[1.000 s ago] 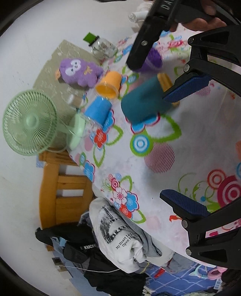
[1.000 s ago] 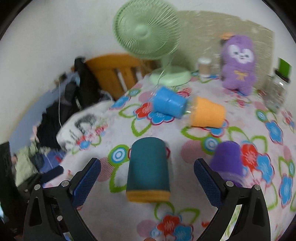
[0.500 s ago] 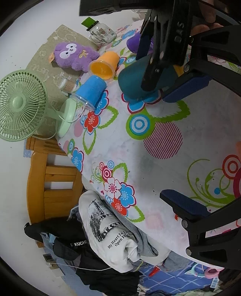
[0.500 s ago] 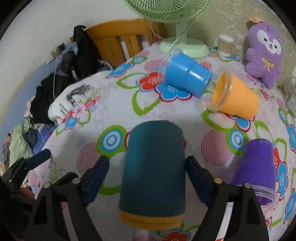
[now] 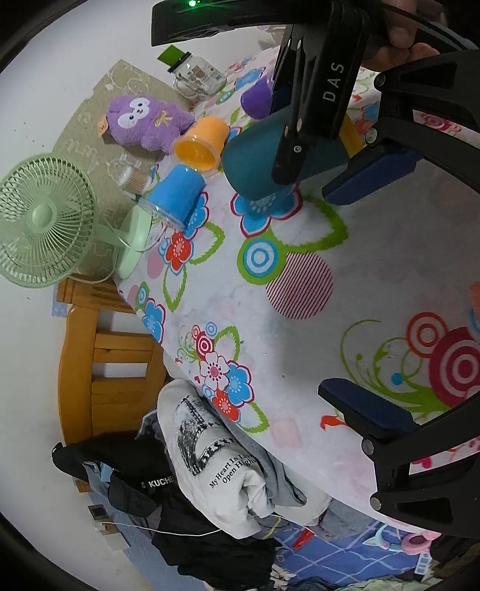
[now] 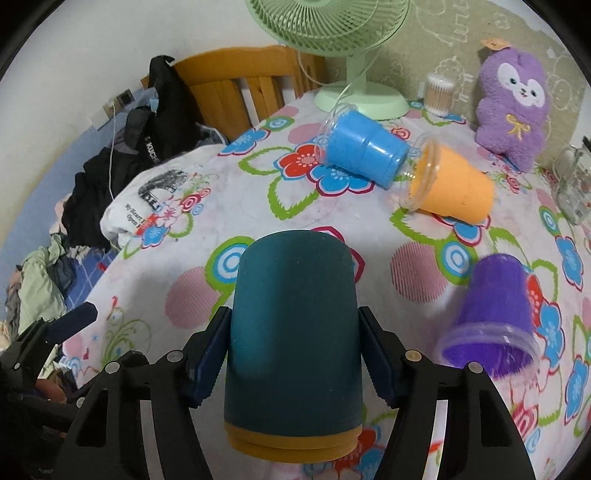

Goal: Flip cup upside down
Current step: 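Lift the teal cup with the right gripper and rotate it upright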

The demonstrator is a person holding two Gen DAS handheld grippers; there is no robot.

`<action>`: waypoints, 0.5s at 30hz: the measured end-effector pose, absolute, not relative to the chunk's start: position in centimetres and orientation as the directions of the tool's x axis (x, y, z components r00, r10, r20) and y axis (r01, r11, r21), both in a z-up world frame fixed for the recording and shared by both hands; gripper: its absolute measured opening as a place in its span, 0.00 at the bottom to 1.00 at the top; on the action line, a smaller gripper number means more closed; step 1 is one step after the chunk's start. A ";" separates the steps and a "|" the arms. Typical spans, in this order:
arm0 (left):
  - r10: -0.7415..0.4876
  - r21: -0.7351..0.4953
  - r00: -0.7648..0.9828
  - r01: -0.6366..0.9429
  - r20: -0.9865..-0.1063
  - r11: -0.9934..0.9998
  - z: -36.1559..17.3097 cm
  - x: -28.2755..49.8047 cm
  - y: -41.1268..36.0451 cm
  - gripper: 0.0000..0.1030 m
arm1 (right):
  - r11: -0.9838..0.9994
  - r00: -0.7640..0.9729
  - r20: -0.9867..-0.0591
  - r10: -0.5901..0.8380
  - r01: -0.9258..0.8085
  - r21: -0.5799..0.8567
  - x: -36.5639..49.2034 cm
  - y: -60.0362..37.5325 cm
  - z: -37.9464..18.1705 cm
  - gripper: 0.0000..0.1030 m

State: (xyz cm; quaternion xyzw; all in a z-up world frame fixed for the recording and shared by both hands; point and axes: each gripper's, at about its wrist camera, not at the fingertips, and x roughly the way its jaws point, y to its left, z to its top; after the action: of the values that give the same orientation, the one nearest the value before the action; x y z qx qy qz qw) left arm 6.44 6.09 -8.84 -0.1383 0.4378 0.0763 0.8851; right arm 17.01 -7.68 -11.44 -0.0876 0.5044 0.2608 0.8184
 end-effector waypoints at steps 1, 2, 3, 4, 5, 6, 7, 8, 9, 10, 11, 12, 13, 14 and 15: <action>0.012 -0.180 0.610 -0.252 -0.792 0.951 -8.6 6.1 5.9 0.93 | 0.849 0.359 -0.869 0.340 -0.514 0.120 16.6 -7.9 -11.2 0.67; 0.010 -0.181 0.615 -0.248 -0.789 0.952 -8.3 5.7 5.8 0.93 | 0.850 0.364 -0.866 0.344 -0.513 0.122 16.1 -8.2 -10.8 0.67; 0.006 -0.184 0.619 -0.243 -0.785 0.952 -8.0 5.4 5.6 0.93 | 0.850 0.368 -0.862 0.348 -0.511 0.125 15.6 -8.5 -10.5 0.67; 0.000 -0.189 0.625 -0.237 -0.781 0.953 -7.7 4.9 5.4 0.93 | 0.852 0.374 -0.858 0.352 -0.508 0.128 15.0 -8.9 -10.2 0.67; -0.006 -0.194 0.631 -0.230 -0.776 0.953 -7.3 4.4 5.2 0.93 | 0.854 0.380 -0.854 0.356 -0.504 0.131 14.4 -9.3 -9.8 0.67; -0.009 -0.196 0.635 -0.225 -0.773 0.954 -7.1 4.1 5.0 0.93 | 0.855 0.384 -0.851 0.358 -0.501 0.134 13.9 -9.7 -9.5 0.67; -0.012 -0.198 0.639 -0.219 -0.769 0.955 -6.8 3.6 4.7 0.93 | 0.857 0.388 -0.848 0.360 -0.497 0.136 13.4 -10.0 -9.2 0.67; -0.014 -0.198 0.643 -0.215 -0.766 0.956 -6.6 3.2 4.5 0.93 | 0.858 0.392 -0.844 0.365 -0.494 0.142 12.7 -10.4 -8.8 0.67; -0.017 -0.200 0.646 -0.210 -0.763 0.957 -6.3 2.7 4.3 0.93 | 0.858 0.394 -0.842 0.369 -0.492 0.146 12.2 -10.7 -8.5 0.67; -0.020 -0.201 0.648 -0.207 -0.761 0.957 -6.2 2.3 4.2 0.93 | 0.858 0.397 -0.839 0.373 -0.491 0.150 11.6 -11.0 -8.2 0.67; -0.022 -0.202 0.651 -0.203 -0.759 0.958 -6.0 1.8 4.0 0.93 | 0.858 0.400 -0.835 0.377 -0.491 0.152 10.8 -11.3 -7.9 0.67; -0.023 -0.203 0.652 -0.202 -0.758 0.958 -5.9 1.5 3.9 0.93 | 0.858 0.403 -0.833 0.378 -0.491 0.152 10.2 -11.6 -7.7 0.67; -0.025 -0.205 0.654 -0.200 -0.756 0.958 -5.8 1.1 3.8 0.93 | 0.860 0.402 -0.835 0.375 -0.488 0.151 9.4 -11.9 -7.6 0.67; -0.025 -0.206 0.656 -0.200 -0.754 0.958 -5.7 0.7 3.7 0.93 | 0.862 0.400 -0.837 0.373 -0.482 0.153 8.9 -12.2 -7.6 0.67; -0.026 -0.207 0.658 -0.199 -0.753 0.958 -5.7 0.4 3.6 0.93 | 0.865 0.400 -0.838 0.371 -0.477 0.155 8.4 -12.5 -7.6 0.67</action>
State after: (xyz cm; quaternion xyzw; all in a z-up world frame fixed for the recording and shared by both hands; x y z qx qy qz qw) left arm 0.36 3.58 -5.66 -0.1368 0.4108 0.0482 0.9001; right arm 8.43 -12.47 -7.56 -0.0547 0.4854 0.2538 0.8349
